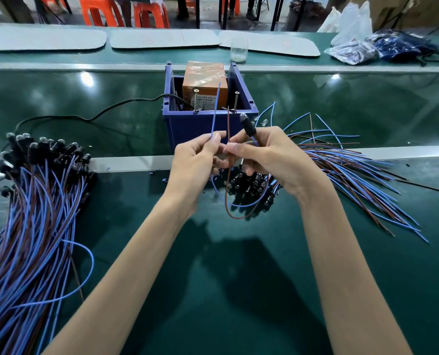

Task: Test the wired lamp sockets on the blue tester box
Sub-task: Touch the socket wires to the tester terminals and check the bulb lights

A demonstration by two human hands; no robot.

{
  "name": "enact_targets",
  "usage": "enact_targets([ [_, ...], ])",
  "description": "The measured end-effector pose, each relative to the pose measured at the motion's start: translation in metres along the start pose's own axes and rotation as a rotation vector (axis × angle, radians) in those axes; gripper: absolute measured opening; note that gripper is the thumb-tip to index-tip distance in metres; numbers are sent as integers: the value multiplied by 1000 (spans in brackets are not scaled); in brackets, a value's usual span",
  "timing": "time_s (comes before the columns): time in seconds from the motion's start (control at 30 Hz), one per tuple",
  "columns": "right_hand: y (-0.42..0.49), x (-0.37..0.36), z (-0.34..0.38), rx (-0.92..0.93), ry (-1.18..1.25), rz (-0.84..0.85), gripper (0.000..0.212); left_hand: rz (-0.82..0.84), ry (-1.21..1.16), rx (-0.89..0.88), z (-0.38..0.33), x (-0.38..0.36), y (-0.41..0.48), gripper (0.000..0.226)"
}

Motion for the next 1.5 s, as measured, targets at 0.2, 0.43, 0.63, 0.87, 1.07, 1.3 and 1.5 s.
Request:
enact_targets([
  [0.2,-3,-8,-2,-23,-69,104,14,-128,-99,-54,-12,17,0,21],
  [0.43,-3,-14,-5,-60,-79,159,12,-145,-130,-46,-12,23,0,17],
  [0.63,-3,-9,2,-5,9,54,14,-128,-303,-16,-11,19,0,19],
  [0.87,0,-25,-6,-57,100,81,13,-214,-595,-111,-18,14,-7,30],
  [1.07,0,-36,-11,-87,116,125,16,-321,-635,-193,-22,23,-9,32],
  [1.3,0,-30,-7,-35,158,121,14,-357,-699,-28,-5,30,0,33],
  [1.5,2,-26,-15,-44,30,114,13,-304,-719,176,12,15,0,27],
])
Point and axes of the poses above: each hand's wrist, its own y-axis towards the middle knuckle, its own x-axis out of the back of the hand, z = x × y, the point moved 8 cm from there along y, towards the middle knuckle, and after that the axes turned 11 degrees about y, right-handed, at the moved point
